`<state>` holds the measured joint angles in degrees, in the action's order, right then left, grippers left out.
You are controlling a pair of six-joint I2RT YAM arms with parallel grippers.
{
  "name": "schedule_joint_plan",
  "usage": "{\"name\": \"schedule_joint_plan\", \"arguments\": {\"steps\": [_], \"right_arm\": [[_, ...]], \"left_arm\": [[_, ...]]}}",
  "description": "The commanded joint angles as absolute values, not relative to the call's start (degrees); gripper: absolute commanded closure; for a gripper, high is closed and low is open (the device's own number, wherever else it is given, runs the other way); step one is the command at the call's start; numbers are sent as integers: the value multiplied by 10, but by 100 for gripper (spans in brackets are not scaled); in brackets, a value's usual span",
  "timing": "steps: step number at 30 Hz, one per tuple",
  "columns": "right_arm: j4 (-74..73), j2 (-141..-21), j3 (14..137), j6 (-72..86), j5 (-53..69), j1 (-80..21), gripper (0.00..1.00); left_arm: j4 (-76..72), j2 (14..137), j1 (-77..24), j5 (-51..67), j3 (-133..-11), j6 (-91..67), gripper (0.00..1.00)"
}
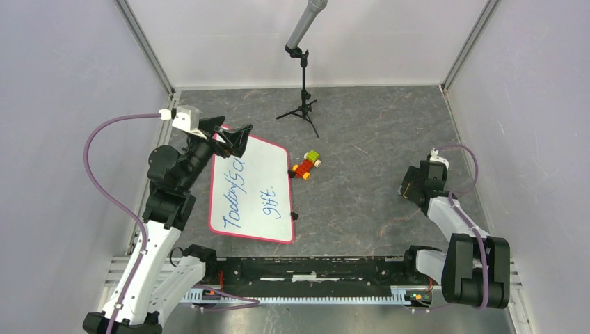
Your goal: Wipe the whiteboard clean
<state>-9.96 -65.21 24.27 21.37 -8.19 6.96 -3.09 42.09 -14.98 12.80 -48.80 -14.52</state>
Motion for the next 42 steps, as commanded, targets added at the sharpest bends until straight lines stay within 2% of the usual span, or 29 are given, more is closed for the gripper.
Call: {"name": "schedule_joint_plan", "arguments": {"steps": [1, 10, 20, 34, 42], "right_arm": [[-89, -666, 274, 203, -142, 50, 28], [-90, -687, 296, 188, -190, 16, 36], [-80, -704, 299, 176, -180, 15, 51], [-65, -718, 300, 165, -173, 8, 53], [-69, -703, 302, 158, -174, 3, 64]], "left_arm": [[-44, 420, -152, 144, -508, -163, 0], [-44, 421, -154, 146, -508, -165, 0], [-44, 423, -157, 146, -509, -165, 0], [-44, 425, -161, 147, -508, -165, 0], [-42, 428, -164, 146, -509, -164, 0]]}}
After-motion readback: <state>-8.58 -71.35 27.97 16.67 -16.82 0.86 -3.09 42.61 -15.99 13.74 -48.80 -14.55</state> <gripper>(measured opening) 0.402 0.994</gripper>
